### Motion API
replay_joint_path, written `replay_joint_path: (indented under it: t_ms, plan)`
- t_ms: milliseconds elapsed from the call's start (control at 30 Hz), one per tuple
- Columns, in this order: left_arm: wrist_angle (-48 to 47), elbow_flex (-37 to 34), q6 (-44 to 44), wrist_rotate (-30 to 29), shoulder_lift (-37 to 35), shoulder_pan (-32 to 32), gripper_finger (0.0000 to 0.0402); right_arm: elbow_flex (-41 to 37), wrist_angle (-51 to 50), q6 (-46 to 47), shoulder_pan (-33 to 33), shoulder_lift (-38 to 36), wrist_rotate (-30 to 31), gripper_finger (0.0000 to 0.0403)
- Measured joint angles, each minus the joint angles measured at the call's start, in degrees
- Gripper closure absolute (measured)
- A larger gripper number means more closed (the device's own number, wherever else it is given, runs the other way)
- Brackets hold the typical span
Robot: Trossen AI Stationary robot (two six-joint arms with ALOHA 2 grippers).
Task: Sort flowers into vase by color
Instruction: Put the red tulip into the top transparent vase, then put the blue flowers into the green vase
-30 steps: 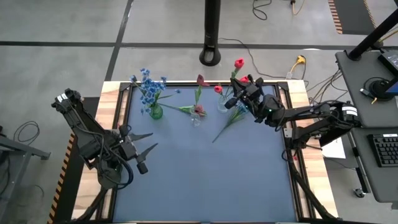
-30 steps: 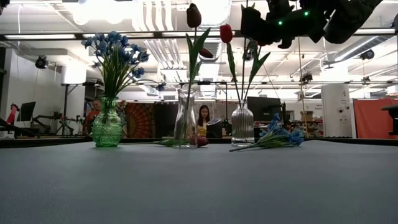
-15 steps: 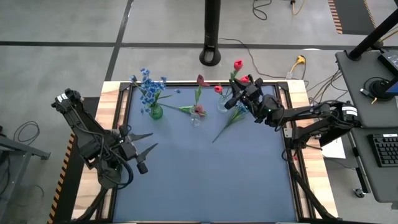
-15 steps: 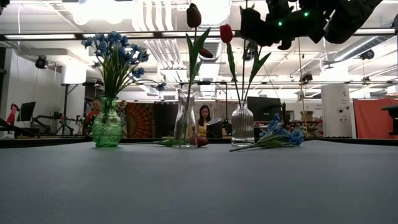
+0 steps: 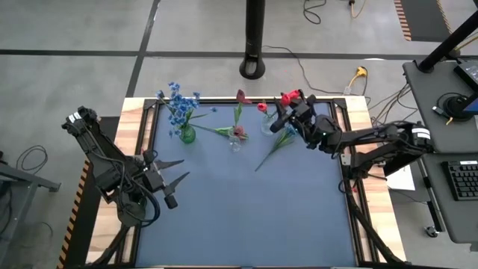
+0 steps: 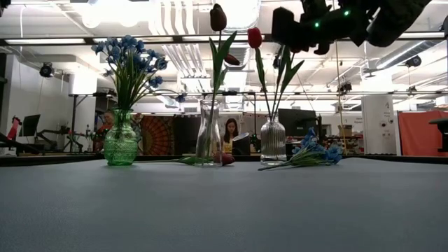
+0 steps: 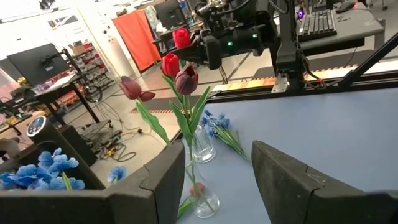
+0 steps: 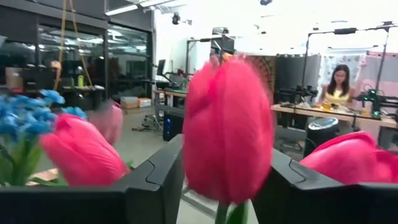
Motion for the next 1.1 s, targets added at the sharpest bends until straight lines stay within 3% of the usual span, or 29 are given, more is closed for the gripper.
replay_joint_path:
  t_ms: [133,467,667,767,967,1100]
  plan:
    - [0.0,0.0,-0.9,0.0,0.0,0.0,0.0232,0.6,-3.9,1.0,0.7,-1.0,1.2,0.0233]
    - [0.2,0.0,-3.3,0.0,1.4,0.0,0.0232,9.3,-25.4,4.0,3.7,-1.2,6.3,0.0160]
    - [3.7,0.0,-4.4,0.6,2.7,0.9,0.0232,14.8,-34.1,0.3,8.2,-1.2,16.6,0.0124]
    - [5.7,0.0,-4.3,0.7,4.7,2.1,0.0232,18.2,-41.9,1.2,10.4,-1.2,19.9,0.0110]
    - [14.4,0.1,-4.2,3.1,12.1,6.1,0.0232,26.2,-57.9,6.6,13.7,-1.2,21.0,0.0091]
    - [16.3,0.7,1.4,4.6,18.9,9.2,0.0232,31.6,-64.4,7.2,15.1,-1.2,21.0,0.0085]
